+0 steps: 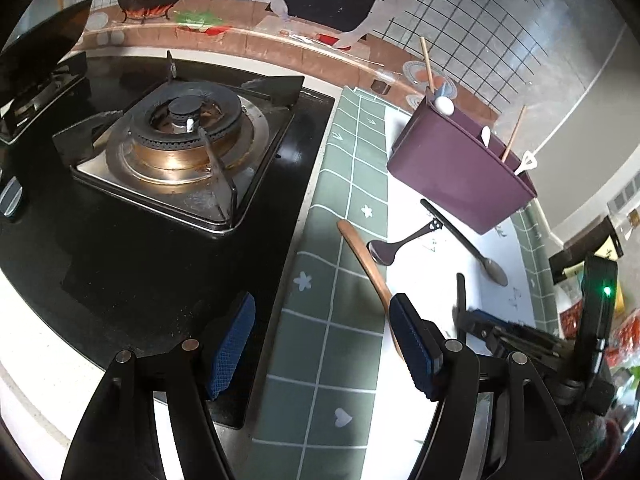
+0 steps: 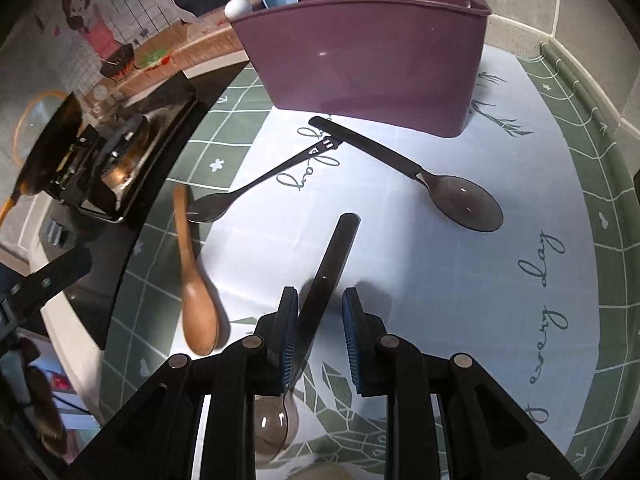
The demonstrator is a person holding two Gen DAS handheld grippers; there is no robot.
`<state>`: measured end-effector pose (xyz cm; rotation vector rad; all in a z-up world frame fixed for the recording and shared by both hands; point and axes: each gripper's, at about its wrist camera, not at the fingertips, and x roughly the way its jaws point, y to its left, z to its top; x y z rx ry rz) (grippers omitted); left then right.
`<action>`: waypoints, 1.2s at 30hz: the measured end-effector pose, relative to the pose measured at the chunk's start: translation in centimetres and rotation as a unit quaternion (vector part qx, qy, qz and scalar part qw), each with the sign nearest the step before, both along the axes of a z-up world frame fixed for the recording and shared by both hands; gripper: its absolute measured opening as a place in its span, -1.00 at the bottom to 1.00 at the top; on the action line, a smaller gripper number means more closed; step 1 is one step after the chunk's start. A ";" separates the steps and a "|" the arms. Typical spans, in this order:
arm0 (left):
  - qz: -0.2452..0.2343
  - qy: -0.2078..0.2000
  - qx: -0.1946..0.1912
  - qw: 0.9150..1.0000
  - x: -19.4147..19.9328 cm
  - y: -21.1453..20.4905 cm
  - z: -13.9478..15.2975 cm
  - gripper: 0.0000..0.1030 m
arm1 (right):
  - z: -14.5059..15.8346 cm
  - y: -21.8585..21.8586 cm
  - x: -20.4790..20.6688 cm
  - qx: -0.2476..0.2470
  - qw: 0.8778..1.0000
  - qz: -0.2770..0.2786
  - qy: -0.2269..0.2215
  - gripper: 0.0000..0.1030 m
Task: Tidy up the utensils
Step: 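Move both open grippers back down toward the utensils on the mat, then close the right gripper on the black handle of the dark spoon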
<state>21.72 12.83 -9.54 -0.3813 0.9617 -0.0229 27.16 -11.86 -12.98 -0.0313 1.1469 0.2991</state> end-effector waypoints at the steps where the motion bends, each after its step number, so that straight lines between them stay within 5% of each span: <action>1: -0.002 0.001 0.002 1.000 0.0 -0.1 -0.1 0.36 | 0.0 0.4 0.0 -0.012 1.000 0.003 -0.007 -0.57; 11: -0.047 0.010 -0.001 0.999 1.5 -2.9 -0.6 0.36 | 0.0 0.4 -0.6 -0.054 0.997 0.031 -0.038 -0.75; 19: -0.081 0.034 -0.001 0.996 3.0 -5.1 -2.1 0.36 | 0.2 -4.6 -1.3 -0.066 0.997 -0.016 -0.046 -0.78; 31: -0.108 0.058 0.032 0.992 6.2 -7.5 -3.7 0.42 | 0.7 -9.4 -2.6 -0.063 0.994 -0.077 -0.050 -0.77; 36: -0.122 0.051 0.082 0.988 6.3 -8.6 -4.1 0.42 | 0.7 -9.5 -2.8 -0.065 0.994 -0.078 -0.050 -0.77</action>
